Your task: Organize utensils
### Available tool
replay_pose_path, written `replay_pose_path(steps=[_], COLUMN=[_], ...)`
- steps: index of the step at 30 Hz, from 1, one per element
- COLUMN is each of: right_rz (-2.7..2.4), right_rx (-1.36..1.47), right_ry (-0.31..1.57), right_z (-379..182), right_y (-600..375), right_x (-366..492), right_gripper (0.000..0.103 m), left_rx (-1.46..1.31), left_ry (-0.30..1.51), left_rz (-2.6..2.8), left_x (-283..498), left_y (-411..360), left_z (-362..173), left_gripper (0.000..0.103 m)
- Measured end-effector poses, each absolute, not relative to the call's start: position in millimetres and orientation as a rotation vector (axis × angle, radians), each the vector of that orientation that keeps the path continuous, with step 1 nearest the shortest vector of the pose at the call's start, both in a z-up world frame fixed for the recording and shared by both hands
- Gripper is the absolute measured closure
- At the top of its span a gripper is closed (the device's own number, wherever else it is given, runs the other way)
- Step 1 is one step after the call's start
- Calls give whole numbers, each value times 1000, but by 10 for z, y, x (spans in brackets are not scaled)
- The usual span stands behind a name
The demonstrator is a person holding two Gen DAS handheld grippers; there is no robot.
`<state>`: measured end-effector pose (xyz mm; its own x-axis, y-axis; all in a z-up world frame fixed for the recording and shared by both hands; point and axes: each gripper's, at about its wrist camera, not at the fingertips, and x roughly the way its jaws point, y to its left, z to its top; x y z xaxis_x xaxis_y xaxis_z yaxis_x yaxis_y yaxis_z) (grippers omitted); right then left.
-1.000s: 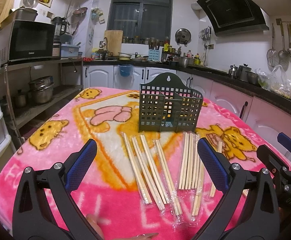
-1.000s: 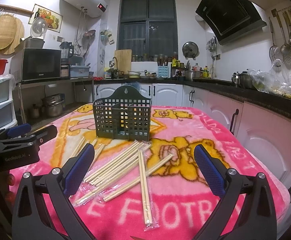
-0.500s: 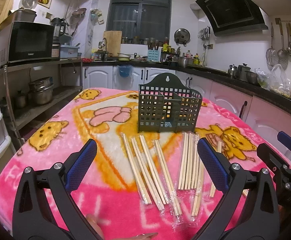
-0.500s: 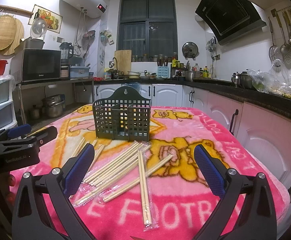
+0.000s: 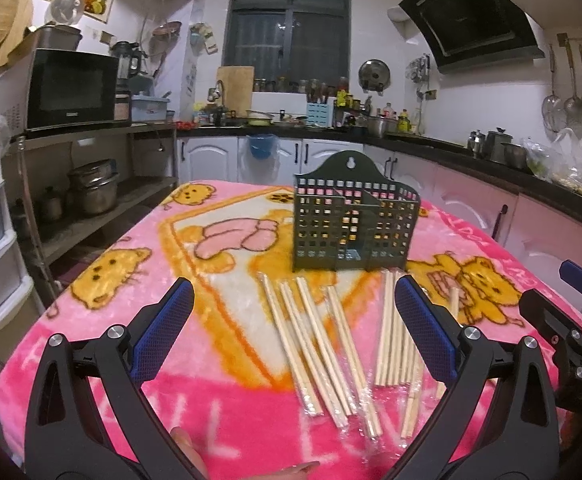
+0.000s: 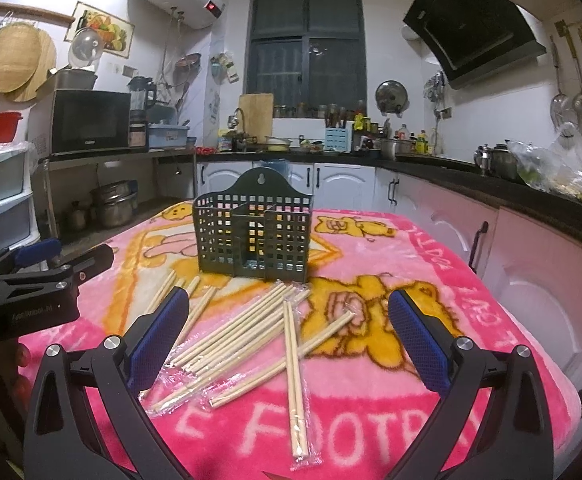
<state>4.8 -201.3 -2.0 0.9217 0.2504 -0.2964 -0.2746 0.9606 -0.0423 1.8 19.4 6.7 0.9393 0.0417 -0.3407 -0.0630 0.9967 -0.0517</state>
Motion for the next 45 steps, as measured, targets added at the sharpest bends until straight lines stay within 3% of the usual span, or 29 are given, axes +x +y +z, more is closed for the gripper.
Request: replay_pose_path(steps=[15, 31, 39, 42, 45], right_rz=[370, 393, 410, 440, 457], right_rx=[-150, -146, -172, -187, -193], right_ry=[372, 556, 739, 784, 811], right_z=[149, 94, -146, -236, -292], right_y=[-1798, -1763, -1772, -1734, -1697], right_x=[481, 1118, 1545, 1644, 1702], right_gripper=[6, 7, 36, 46, 49], left_rx=[-127, -146, -167, -178, -199], left_ry=[434, 634, 756, 800, 840], left_rz=[58, 6, -20, -33, -56], left_x=[258, 1037, 1455, 1557, 1655], left_y=[525, 661, 759, 775, 801], left_z=[111, 44, -135, -204, -277], left_gripper=[10, 10, 11, 19, 27])
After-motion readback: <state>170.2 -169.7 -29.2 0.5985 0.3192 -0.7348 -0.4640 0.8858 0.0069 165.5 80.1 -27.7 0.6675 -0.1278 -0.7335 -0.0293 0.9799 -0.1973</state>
